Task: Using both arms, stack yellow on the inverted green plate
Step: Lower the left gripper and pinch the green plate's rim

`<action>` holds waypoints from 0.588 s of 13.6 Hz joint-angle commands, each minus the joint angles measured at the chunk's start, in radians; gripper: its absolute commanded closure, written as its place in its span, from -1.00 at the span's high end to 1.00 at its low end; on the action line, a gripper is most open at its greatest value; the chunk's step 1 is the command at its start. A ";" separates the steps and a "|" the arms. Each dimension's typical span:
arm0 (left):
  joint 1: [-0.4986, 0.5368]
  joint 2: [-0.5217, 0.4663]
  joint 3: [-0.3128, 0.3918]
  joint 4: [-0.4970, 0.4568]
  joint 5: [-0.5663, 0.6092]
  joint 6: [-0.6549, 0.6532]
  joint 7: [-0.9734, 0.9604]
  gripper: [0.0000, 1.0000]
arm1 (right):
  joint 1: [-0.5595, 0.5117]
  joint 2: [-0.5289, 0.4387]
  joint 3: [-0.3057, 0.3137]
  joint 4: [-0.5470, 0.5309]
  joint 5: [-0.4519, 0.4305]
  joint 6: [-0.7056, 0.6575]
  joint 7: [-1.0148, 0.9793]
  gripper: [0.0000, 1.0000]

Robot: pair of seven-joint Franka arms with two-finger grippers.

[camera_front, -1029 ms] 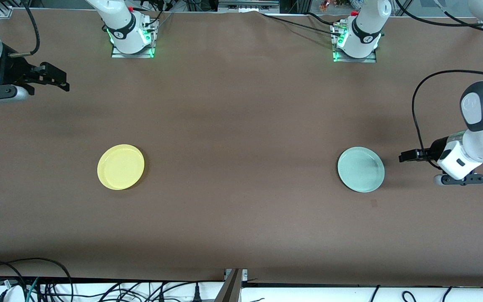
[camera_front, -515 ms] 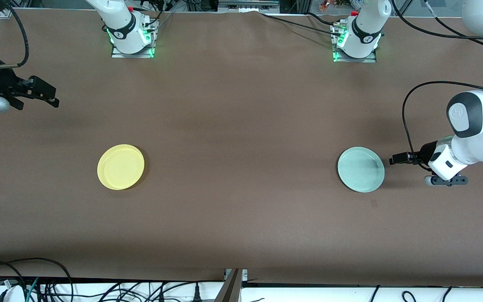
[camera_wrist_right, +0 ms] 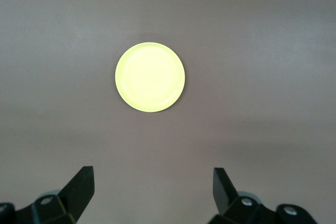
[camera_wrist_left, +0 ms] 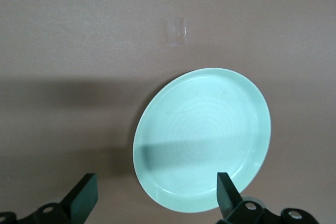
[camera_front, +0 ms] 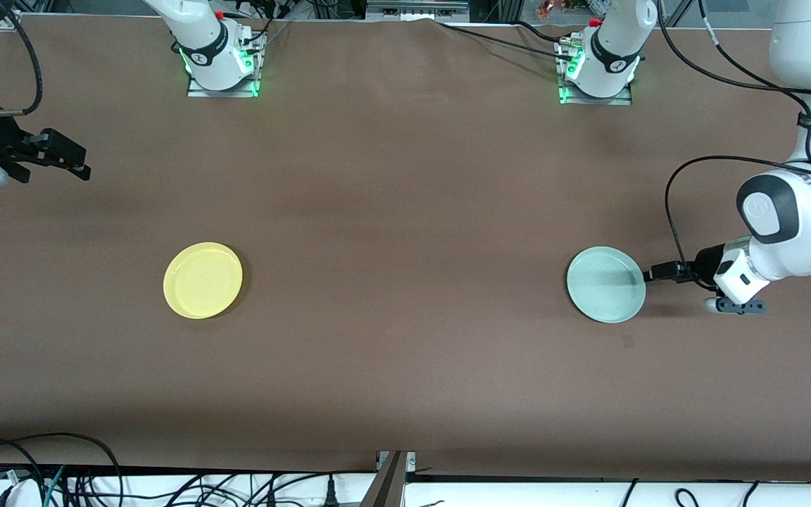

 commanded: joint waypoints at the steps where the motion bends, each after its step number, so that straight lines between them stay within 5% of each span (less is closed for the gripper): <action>1: 0.008 0.022 -0.002 0.000 -0.032 0.030 0.080 1.00 | -0.011 -0.002 -0.005 0.026 -0.011 -0.008 0.034 1.00; 8: 0.009 0.050 -0.002 -0.026 -0.111 0.046 0.154 1.00 | -0.016 -0.003 -0.097 0.063 0.021 -0.004 0.070 1.00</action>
